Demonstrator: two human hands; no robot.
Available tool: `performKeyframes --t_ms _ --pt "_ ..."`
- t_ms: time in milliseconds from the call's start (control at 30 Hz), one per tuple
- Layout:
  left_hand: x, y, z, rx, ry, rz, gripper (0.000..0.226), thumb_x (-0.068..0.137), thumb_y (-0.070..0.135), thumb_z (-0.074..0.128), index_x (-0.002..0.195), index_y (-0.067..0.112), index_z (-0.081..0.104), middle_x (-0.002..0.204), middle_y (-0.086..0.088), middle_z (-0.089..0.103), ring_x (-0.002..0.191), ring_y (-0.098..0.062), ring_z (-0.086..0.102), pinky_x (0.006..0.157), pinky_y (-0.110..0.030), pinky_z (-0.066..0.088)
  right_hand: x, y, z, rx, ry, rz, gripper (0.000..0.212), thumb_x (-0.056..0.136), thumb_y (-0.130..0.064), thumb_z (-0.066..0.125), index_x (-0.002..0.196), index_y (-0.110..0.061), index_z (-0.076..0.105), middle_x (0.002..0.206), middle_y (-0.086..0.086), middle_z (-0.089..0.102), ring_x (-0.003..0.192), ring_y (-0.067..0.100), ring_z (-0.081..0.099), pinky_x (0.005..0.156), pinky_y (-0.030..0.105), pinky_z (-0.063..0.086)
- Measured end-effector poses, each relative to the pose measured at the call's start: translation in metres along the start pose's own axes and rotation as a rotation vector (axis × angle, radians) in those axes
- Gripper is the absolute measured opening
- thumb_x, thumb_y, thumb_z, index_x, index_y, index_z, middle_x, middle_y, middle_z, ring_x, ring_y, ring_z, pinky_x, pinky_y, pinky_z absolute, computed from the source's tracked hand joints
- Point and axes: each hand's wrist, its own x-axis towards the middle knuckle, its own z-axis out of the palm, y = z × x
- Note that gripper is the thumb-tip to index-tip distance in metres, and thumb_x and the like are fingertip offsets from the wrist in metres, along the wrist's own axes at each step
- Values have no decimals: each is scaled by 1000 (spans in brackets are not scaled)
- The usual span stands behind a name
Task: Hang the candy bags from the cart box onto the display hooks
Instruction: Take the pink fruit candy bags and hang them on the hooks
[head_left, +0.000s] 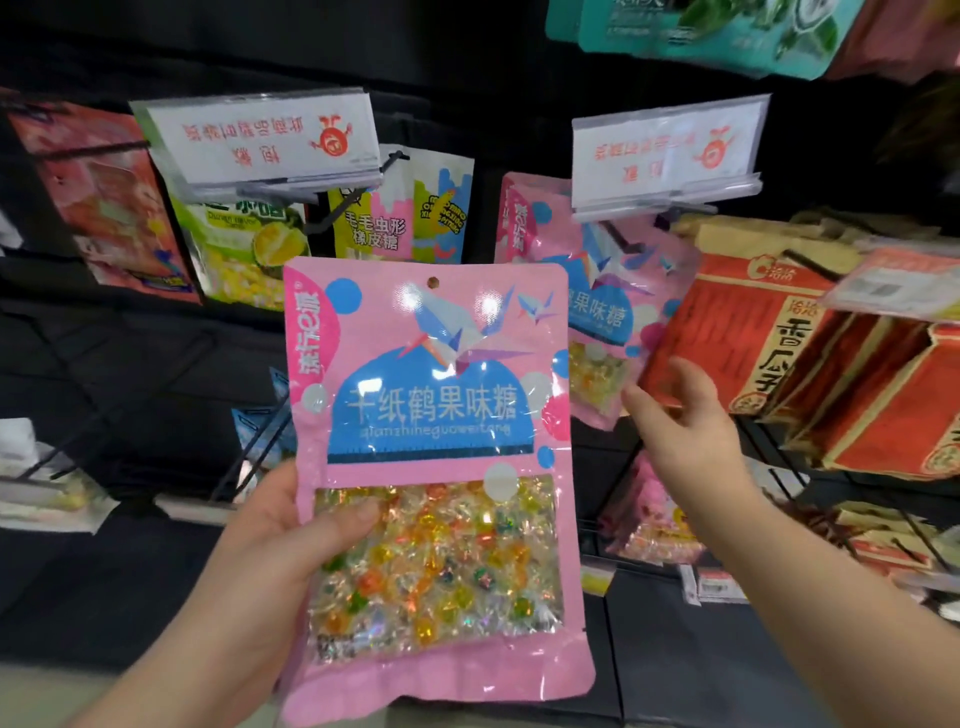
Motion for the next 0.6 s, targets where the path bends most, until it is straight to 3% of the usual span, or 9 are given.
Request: performKeyframes --t_ms 33,100,167,233,300,367,467,600 --pt "0 0 4 -4 2 1 41 56 8 70 95 20 71 93 -10 77 82 -24 74 75 -43 49 -14 -5 -3 102 -90 47 32 87 -37 62 116 -24 58 112 -11 63 104 12 57 86 25 43" --pt "-1 0 12 -1 -31 0 42 58 8 70 98 21 70 95 -8 77 84 -22 74 75 -41 49 -42 -13 -9 326 -371 168 43 77 -55 58 106 -24 63 102 -5 72 92 12 66 79 28 49" --pt "-2 0 21 15 -88 4 48 59 8 70 105 20 68 98 -6 76 86 -20 73 72 -34 51 -62 -20 -14 450 -522 197 45 71 -51 58 101 -18 63 79 -8 74 70 5 68 62 18 50" --pt "-2 -3 31 26 -143 -1 58 52 5 78 107 19 67 99 -7 76 86 -20 74 65 -25 56 -75 -22 -19 532 -455 140 43 67 -38 63 102 -14 64 79 -5 76 71 8 71 59 15 53" --pt "-1 -5 40 47 -169 -3 68 48 -5 82 109 19 65 99 -7 76 86 -20 74 62 -21 56 -78 -22 -24 545 -321 116 45 64 -35 65 104 -15 65 93 2 76 87 19 72 70 27 58" --pt "-1 -2 51 80 -205 -1 58 57 7 76 112 20 64 101 -7 76 90 -22 73 67 -28 58 -75 -19 -30 531 -239 109 40 67 -32 65 103 -16 66 97 7 76 94 28 71 80 40 58" --pt "1 4 66 111 -258 -16 63 54 8 85 111 19 63 97 -8 76 89 -26 73 71 -37 57 -69 -19 -38 513 -162 156 21 81 -22 66 102 -18 68 97 13 74 97 42 66 89 62 50" --pt "7 13 84 111 -268 -27 44 65 10 73 107 20 61 90 -3 76 79 -19 74 55 -25 57 -59 -21 -45 447 -105 158 12 89 -19 61 99 -21 68 93 11 74 89 36 69 83 53 53"
